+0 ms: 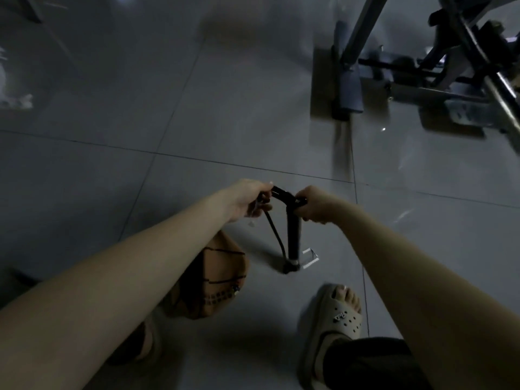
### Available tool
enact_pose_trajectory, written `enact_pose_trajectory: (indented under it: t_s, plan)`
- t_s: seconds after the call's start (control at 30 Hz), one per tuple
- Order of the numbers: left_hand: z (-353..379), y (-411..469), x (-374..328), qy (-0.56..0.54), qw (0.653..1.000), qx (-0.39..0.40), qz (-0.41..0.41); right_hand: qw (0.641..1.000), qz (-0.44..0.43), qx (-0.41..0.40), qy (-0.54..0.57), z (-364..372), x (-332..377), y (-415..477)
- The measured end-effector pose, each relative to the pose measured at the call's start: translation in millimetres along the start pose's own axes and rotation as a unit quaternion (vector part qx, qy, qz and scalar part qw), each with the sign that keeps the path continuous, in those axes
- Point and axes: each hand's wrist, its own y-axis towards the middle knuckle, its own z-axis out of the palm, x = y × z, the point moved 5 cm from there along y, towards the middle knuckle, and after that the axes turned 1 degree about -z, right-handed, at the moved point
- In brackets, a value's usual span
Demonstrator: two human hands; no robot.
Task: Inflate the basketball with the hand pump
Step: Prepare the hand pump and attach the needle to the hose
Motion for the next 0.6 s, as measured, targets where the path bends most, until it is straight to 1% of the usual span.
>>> enact_pose_trajectory:
  t_s: [0.03, 0.07, 0.1, 0.17, 0.23, 0.3, 0.37, 0.47, 0.6]
  plan:
    - [-6, 5, 5, 0.019, 1.000, 0.005, -0.007, 0.999, 0.009, 0.032, -0.014, 2, 5, 9]
    - [-11, 10, 13, 0.044, 0.999, 0.006, -0.009, 0.999, 0.014, 0.045, -0.023, 6, 7, 21]
    - [-16, 18, 22, 0.072, 0.997, 0.003, -0.008, 0.999, 0.019, 0.042, -0.023, 12, 7, 33]
    - [-24, 34, 41, 0.102, 0.995, -0.016, -0.003, 0.999, 0.033, 0.005, 0.008, 28, 1, 58]
    - [-30, 51, 59, 0.075, 0.997, -0.032, -0.006, 0.997, 0.051, -0.026, 0.041, 50, -10, 79]
    - [-34, 69, 74, 0.036, 0.998, -0.046, -0.015, 0.994, 0.067, -0.041, 0.074, 73, -23, 97]
    - [-33, 86, 86, 0.020, 0.998, -0.055, -0.011, 0.988, 0.084, -0.057, 0.120, 94, -40, 113]
    - [-30, 102, 99, -0.015, 0.999, -0.049, -0.009, 0.976, 0.106, -0.088, 0.166, 113, -67, 134]
    - [-38, 109, 113, -0.038, 0.998, -0.033, -0.027, 0.954, 0.142, -0.103, 0.243, 122, -87, 144]
